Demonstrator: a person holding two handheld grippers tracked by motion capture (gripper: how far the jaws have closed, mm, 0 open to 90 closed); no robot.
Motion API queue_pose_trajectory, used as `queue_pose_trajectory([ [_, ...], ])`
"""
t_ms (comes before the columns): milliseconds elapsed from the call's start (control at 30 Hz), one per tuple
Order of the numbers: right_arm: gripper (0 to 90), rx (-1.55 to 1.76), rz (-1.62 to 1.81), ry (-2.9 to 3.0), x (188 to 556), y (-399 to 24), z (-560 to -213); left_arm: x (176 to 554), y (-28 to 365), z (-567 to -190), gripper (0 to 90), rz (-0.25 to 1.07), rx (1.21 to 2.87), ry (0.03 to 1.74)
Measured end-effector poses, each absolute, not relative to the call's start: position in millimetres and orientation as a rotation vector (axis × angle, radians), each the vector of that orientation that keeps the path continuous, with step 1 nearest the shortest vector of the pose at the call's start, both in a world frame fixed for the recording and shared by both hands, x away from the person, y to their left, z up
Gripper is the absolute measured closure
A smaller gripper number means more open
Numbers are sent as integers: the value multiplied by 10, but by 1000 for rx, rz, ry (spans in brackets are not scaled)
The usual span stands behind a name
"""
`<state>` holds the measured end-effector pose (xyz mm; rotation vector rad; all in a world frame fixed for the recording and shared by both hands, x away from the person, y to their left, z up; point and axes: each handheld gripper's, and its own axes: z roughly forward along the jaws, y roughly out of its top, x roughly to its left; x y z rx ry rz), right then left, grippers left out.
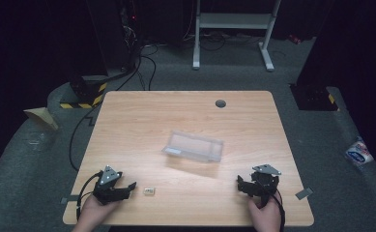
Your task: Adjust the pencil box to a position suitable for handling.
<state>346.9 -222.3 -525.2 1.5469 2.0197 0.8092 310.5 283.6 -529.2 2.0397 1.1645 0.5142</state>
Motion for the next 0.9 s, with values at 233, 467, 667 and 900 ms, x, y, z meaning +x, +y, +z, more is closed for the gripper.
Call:
queue_pose_trajectory([
  [233,68,1543,811,2019,3466,-2222,-5253,3105,2836,-5291,258,514,2042,1164],
  [467,68,1544,810,2022,3466,-2223,-5252,3106,2830,-5292,258,524,2046,1161],
  [667,67,1526,820,2043,3483,-2237,-5251,3106,2833,-5290,259,523,2051,1161],
  [900,170,1480,860,2053,3490,-2186,-5192,3107,2834,-5291,259,518,2045,1163],
])
